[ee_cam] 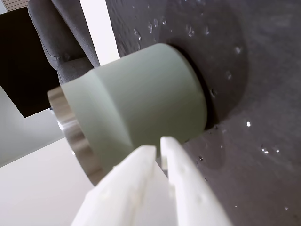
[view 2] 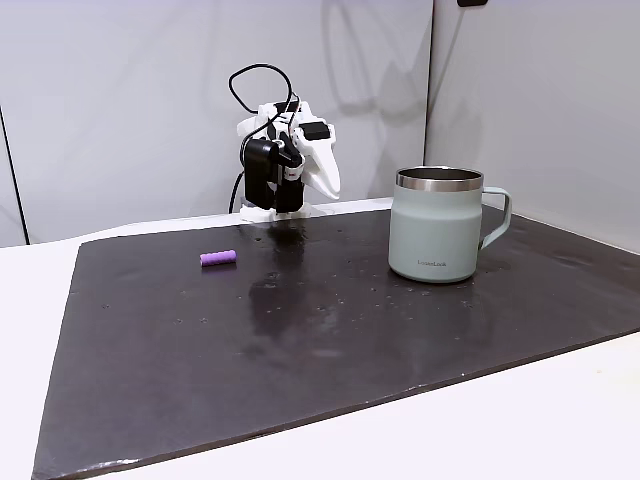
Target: Grasp a pengrip and put it in the cup.
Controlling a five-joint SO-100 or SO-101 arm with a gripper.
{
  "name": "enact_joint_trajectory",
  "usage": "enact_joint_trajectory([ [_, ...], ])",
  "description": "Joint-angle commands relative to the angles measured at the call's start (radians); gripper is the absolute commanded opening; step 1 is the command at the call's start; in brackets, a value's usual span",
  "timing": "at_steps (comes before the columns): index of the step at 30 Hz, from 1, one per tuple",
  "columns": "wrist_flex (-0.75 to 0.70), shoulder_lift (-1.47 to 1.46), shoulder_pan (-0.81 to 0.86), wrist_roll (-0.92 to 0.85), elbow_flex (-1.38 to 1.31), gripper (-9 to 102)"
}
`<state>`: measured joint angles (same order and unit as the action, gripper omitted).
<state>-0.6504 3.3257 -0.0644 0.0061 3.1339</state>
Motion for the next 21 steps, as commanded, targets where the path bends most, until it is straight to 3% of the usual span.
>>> enact_joint_trajectory([
  [1,0.017,0.012,0.009,0.006,0.055,0],
  [17,0.012,0.012,0.018,-0.008,0.051,0],
  [21,-0.117,0.012,0.026,-0.04,-0.055,0],
])
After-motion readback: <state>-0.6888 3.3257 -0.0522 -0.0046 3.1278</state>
